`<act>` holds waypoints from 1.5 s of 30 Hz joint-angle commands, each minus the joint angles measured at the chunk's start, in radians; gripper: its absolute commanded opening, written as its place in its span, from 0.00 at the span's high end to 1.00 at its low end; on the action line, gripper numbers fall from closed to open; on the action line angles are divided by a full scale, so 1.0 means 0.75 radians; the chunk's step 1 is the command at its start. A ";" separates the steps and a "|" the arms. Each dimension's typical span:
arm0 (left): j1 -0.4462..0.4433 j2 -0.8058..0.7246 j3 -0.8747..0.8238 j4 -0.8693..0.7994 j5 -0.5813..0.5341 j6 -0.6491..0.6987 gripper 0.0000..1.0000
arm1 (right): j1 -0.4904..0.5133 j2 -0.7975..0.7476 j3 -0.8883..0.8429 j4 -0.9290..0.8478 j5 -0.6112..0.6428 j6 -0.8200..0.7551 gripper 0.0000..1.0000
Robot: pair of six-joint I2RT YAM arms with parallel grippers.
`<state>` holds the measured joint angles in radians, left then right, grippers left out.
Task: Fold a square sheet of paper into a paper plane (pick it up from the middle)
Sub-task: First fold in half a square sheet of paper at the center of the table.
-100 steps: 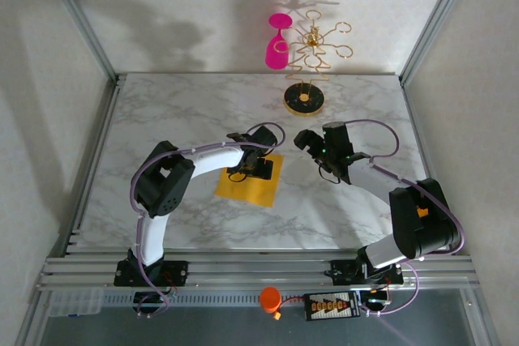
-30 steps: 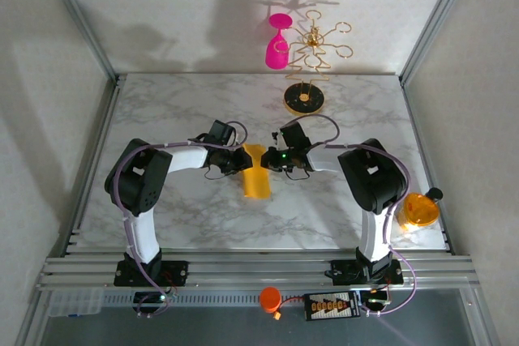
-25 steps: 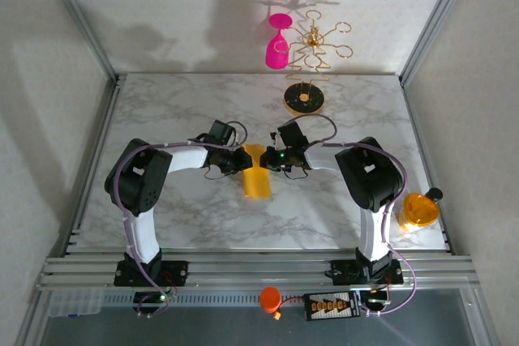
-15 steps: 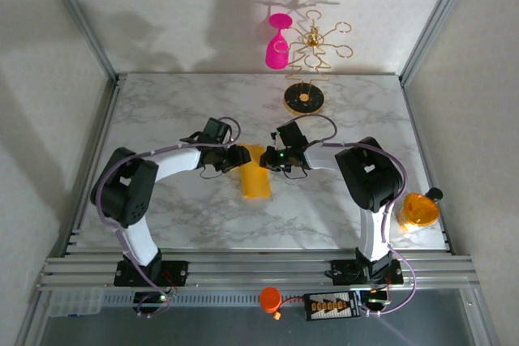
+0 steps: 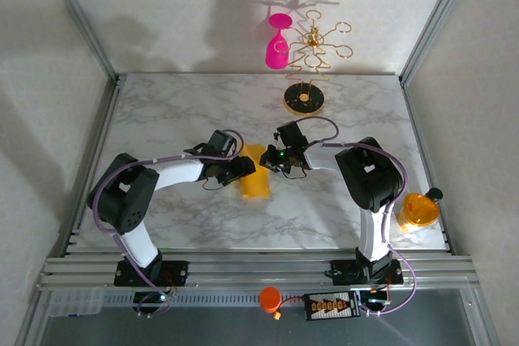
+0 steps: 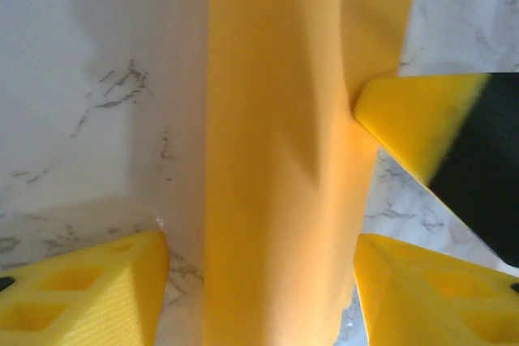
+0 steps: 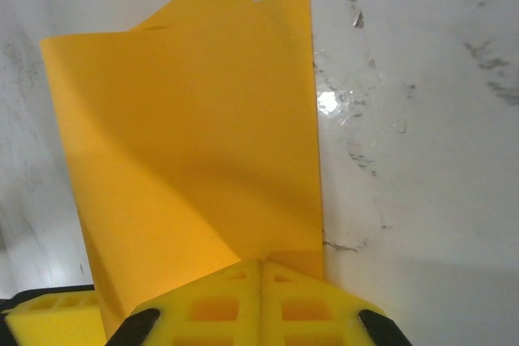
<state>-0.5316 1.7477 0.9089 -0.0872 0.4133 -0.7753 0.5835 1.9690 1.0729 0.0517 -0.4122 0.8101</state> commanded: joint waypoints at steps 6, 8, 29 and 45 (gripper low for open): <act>-0.019 0.070 0.046 -0.015 -0.097 -0.044 0.50 | 0.004 -0.044 -0.036 -0.030 0.049 0.035 0.91; -0.021 0.077 0.034 -0.018 -0.123 -0.071 0.54 | -0.003 -0.075 -0.026 -0.013 0.041 0.036 0.89; -0.032 0.140 -0.075 -0.014 -0.236 -0.290 0.61 | -0.158 -0.335 -0.223 0.124 0.128 -0.007 0.57; -0.063 0.239 -0.093 -0.087 -0.220 -0.254 0.56 | -0.153 -0.322 -0.248 0.160 0.085 -0.061 0.55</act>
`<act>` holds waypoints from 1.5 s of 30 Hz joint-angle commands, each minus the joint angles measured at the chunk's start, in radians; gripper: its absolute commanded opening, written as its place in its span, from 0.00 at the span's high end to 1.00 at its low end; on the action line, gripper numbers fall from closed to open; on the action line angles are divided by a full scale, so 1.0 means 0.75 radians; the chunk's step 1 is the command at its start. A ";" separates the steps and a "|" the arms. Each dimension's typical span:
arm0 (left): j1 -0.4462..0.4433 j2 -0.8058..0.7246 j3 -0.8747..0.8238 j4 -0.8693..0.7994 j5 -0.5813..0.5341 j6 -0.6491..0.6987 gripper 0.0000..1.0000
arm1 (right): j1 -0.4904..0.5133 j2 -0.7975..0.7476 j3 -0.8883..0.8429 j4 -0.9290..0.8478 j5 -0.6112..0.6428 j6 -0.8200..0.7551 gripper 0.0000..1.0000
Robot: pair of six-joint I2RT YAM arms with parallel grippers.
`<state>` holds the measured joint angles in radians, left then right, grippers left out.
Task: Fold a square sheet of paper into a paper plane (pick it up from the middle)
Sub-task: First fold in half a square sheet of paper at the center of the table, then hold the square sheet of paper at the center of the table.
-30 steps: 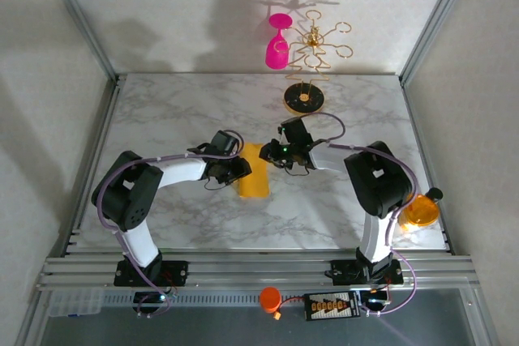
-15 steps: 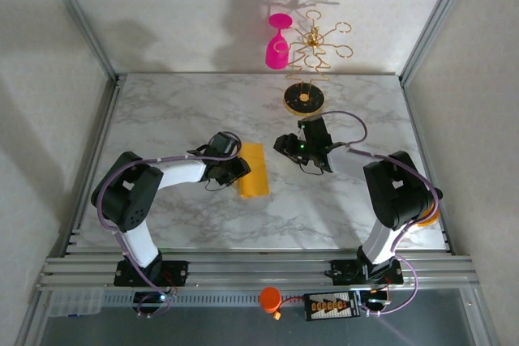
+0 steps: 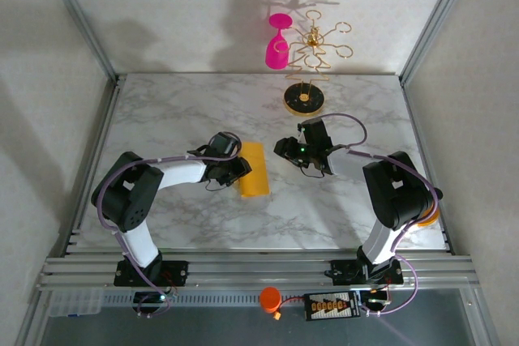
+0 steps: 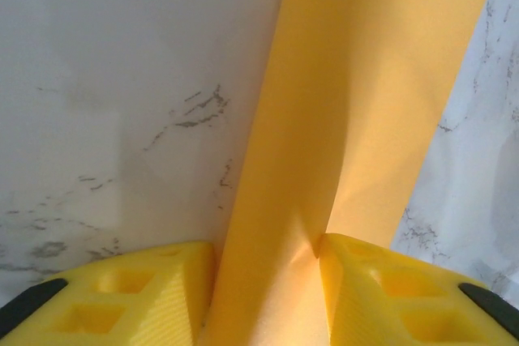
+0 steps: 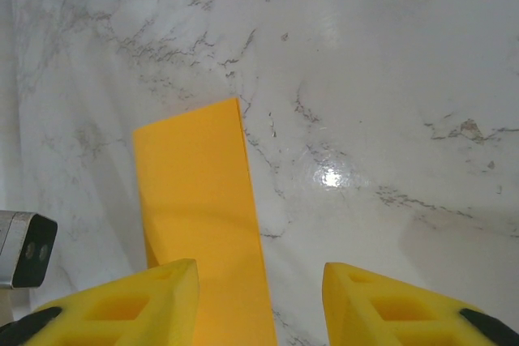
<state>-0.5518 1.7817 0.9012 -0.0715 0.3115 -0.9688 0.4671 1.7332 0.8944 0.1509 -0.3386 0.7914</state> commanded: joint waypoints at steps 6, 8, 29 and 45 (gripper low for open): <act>-0.041 0.215 -0.093 -0.107 -0.088 -0.025 0.57 | 0.013 0.002 -0.004 0.023 -0.015 -0.043 0.56; -0.044 0.216 -0.097 -0.109 -0.093 -0.026 0.58 | 0.019 0.005 -0.002 0.020 -0.014 -0.047 0.56; -0.062 0.275 -0.097 -0.084 -0.094 -0.097 0.60 | 0.043 0.019 0.012 0.010 -0.010 -0.061 0.57; -0.099 0.346 -0.026 -0.147 -0.109 -0.016 0.59 | 0.066 0.047 0.039 0.001 -0.059 -0.108 0.57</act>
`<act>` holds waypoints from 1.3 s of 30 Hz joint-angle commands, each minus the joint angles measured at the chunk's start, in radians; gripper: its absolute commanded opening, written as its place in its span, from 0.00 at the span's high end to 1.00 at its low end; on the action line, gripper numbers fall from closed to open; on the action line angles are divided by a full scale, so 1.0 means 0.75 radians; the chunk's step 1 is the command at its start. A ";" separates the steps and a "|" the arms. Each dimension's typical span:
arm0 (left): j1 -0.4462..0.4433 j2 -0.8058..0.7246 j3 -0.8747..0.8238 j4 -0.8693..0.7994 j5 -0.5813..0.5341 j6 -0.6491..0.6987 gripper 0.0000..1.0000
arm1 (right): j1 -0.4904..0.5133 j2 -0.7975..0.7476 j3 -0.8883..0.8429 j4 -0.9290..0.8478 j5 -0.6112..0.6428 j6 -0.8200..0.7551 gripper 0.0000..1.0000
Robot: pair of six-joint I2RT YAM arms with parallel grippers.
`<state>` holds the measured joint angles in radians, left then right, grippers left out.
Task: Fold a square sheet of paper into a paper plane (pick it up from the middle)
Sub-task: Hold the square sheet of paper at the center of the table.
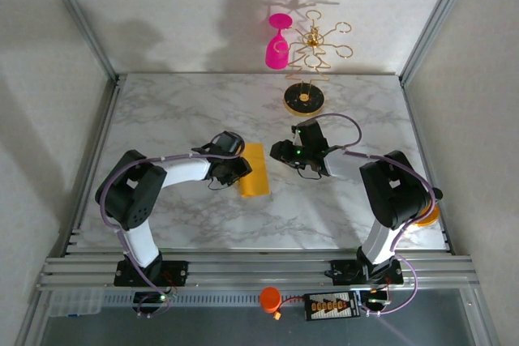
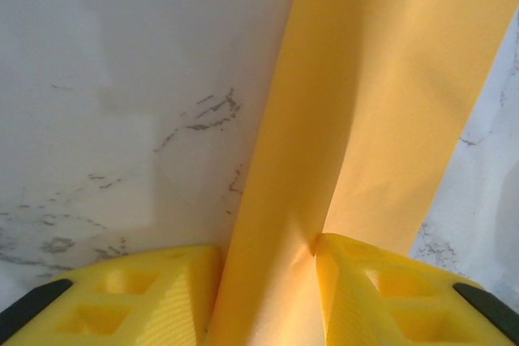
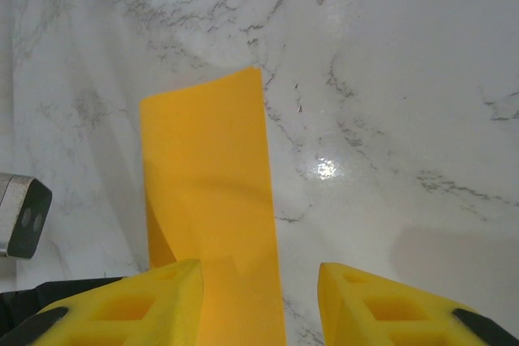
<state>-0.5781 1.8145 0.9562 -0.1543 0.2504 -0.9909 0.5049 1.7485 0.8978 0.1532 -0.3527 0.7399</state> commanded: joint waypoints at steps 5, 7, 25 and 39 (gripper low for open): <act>-0.066 0.316 -0.098 -0.030 -0.023 0.021 0.59 | 0.035 0.049 0.060 -0.010 -0.061 -0.060 0.58; -0.066 0.320 -0.093 -0.034 -0.024 0.026 0.59 | 0.044 0.058 0.074 -0.017 -0.065 -0.068 0.58; -0.066 0.337 -0.105 -0.024 -0.024 0.004 0.60 | 0.110 0.191 0.201 -0.126 -0.131 -0.125 0.75; -0.066 0.342 -0.113 -0.017 -0.017 -0.014 0.59 | 0.137 0.258 0.253 -0.204 -0.139 -0.140 0.83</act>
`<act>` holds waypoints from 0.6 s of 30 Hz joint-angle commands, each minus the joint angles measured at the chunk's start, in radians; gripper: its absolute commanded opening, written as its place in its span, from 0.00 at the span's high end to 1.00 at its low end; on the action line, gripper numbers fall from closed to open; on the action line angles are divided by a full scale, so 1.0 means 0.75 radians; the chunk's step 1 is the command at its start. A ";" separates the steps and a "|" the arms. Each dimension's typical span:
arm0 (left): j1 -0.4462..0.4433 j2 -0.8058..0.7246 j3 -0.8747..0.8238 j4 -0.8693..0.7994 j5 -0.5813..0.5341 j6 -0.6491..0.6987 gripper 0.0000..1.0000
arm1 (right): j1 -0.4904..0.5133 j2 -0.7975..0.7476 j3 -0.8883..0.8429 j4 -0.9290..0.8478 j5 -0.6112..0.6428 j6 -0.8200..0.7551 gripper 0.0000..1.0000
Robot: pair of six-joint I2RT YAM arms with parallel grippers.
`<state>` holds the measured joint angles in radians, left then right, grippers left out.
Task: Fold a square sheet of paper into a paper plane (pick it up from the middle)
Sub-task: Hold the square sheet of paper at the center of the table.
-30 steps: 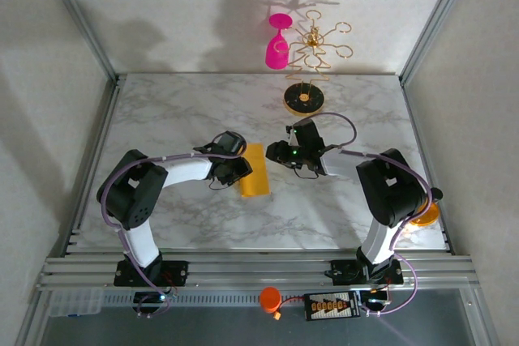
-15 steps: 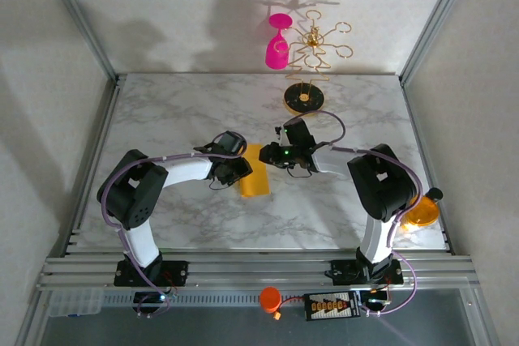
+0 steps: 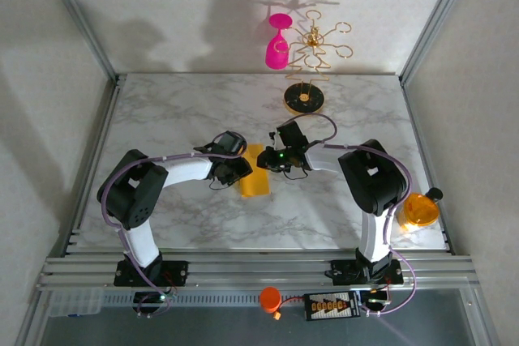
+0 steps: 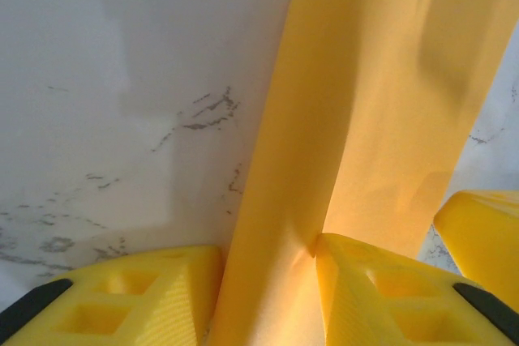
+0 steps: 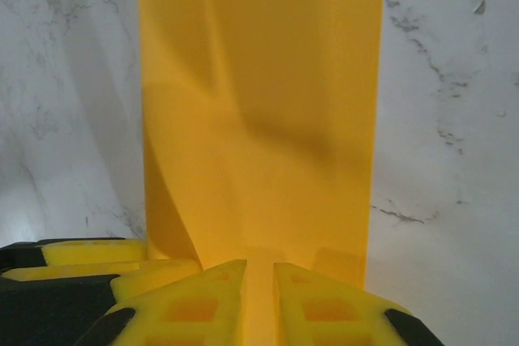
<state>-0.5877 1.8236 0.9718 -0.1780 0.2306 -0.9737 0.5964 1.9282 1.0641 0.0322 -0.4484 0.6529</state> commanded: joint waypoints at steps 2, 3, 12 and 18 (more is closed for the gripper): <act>-0.053 0.333 -0.136 0.018 0.010 -0.043 0.60 | 0.016 0.018 0.033 -0.047 -0.010 -0.021 0.83; -0.053 0.335 -0.136 0.017 0.010 -0.046 0.60 | 0.015 0.019 0.033 -0.047 -0.010 -0.021 0.83; -0.055 0.343 -0.141 0.021 0.018 -0.060 0.60 | 0.015 0.035 0.042 -0.061 -0.022 -0.031 0.83; -0.055 0.348 -0.142 0.027 0.027 -0.062 0.58 | 0.016 0.037 0.045 -0.063 -0.028 -0.036 0.83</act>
<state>-0.5877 1.8252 0.9714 -0.1768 0.2302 -0.9924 0.5964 1.9442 1.0714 0.0051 -0.4500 0.6415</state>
